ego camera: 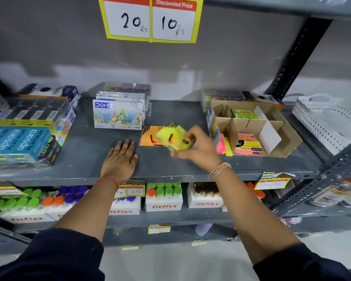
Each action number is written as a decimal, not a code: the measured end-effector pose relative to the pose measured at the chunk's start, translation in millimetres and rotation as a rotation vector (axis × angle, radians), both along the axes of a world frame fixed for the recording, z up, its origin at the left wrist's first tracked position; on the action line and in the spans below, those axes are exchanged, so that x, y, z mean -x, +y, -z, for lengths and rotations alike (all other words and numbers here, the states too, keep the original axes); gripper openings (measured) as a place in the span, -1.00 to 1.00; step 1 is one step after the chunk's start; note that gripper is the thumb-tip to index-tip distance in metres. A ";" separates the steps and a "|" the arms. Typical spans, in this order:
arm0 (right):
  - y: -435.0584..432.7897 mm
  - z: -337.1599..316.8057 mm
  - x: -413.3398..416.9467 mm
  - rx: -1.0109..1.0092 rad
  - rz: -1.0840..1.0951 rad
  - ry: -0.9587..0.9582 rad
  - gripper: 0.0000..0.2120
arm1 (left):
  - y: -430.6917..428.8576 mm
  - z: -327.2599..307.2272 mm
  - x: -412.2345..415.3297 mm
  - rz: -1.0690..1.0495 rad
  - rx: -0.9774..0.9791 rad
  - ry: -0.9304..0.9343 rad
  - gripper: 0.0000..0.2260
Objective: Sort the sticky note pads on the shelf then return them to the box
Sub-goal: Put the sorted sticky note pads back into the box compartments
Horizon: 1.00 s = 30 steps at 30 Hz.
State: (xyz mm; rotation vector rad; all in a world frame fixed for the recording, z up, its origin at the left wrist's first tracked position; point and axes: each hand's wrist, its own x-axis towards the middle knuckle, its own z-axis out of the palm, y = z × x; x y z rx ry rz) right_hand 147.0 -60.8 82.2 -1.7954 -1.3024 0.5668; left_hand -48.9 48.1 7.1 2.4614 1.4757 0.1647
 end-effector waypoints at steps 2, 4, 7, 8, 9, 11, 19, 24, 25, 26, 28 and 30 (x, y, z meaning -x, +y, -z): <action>-6.2 -20.6 -25.2 -0.129 0.203 0.029 -0.52 | 0.0 0.4 -0.4 -0.001 -0.003 0.002 -0.54; -13.8 -30.0 -55.8 -0.213 0.421 0.018 -0.52 | 0.1 1.3 -1.1 -0.002 -0.009 0.000 -0.55; -26.2 -23.9 -94.1 -0.176 0.703 -0.054 -0.50 | 0.7 3.5 -1.4 -0.003 -0.021 -0.010 -0.55; -30.4 -19.0 -103.6 -0.108 0.779 -0.100 -0.49 | 0.7 4.1 -1.2 -0.005 -0.023 -0.019 -0.55; -33.2 -12.7 -110.8 -0.037 0.836 -0.131 -0.48 | 1.0 4.8 0.2 -0.007 -0.022 -0.026 -0.55; -39.1 -0.6 -123.6 0.088 0.885 -0.148 -0.47 | 1.1 5.3 0.2 -0.003 -0.024 -0.027 -0.55; -27.3 30.6 -130.2 0.260 0.789 -0.295 -0.48 | 1.8 5.4 1.5 -0.004 -0.027 -0.020 -0.55; -20.8 39.0 -134.6 0.275 0.772 -0.256 -0.49 | 1.4 4.4 -0.3 -0.022 -0.027 -0.006 -0.55; -21.1 39.2 -136.2 0.278 0.768 -0.256 -0.49 | 1.3 4.0 -0.2 -0.024 -0.026 0.002 -0.55; -21.6 39.1 -137.6 0.278 0.753 -0.254 -0.49 | 1.0 3.3 -0.3 -0.025 -0.025 0.012 -0.55; -24.4 36.2 -139.1 0.283 0.726 -0.248 -0.53 | -0.3 2.3 -0.7 -0.026 -0.028 0.033 -0.55; -27.7 31.6 -140.1 0.259 0.701 -0.209 -0.61 | -1.1 0.6 -1.2 -0.026 -0.025 0.046 -0.55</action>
